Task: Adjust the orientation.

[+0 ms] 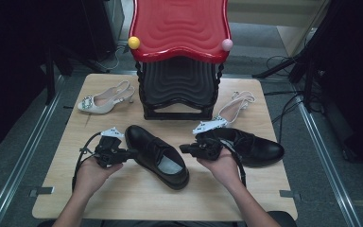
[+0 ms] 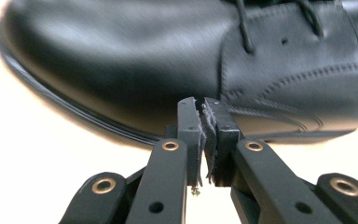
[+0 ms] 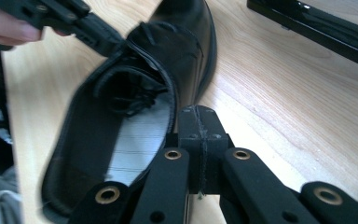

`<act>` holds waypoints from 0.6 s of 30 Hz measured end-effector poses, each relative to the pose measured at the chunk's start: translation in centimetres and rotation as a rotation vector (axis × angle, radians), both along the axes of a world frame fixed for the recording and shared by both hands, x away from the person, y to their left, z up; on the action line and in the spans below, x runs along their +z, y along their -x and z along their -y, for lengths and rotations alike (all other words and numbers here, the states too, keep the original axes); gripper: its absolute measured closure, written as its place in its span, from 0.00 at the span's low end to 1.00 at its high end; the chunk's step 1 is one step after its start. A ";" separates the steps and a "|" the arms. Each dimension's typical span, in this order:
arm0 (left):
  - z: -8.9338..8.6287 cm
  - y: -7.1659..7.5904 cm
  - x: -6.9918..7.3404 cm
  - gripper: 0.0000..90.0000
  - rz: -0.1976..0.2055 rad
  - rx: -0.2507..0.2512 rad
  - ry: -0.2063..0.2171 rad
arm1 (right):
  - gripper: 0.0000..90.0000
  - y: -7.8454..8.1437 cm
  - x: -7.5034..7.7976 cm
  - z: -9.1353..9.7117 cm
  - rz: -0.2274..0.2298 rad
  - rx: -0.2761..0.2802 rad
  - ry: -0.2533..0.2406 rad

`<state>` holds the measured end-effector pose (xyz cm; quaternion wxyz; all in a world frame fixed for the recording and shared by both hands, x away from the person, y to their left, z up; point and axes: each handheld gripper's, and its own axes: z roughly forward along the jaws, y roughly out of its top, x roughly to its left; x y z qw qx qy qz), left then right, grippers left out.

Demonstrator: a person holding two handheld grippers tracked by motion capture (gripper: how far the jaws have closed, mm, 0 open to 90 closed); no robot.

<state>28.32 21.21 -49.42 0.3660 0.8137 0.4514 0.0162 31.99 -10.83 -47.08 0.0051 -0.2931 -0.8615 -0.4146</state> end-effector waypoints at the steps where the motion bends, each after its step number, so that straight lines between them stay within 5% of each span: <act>1: 0.4 0.1 -0.3 0.95 -0.010 -0.011 -0.012 | 1.00 -0.1 -0.2 -0.2 -0.003 -0.002 0.009; 7: 0.7 0.3 -0.8 0.96 -0.009 0.009 -0.004 | 1.00 -0.2 -0.8 -1.5 -0.007 0.027 0.046; 18: 1.6 -0.3 -1.2 0.98 0.000 0.015 0.002 | 1.00 0.0 -1.0 -1.6 -0.031 0.027 0.041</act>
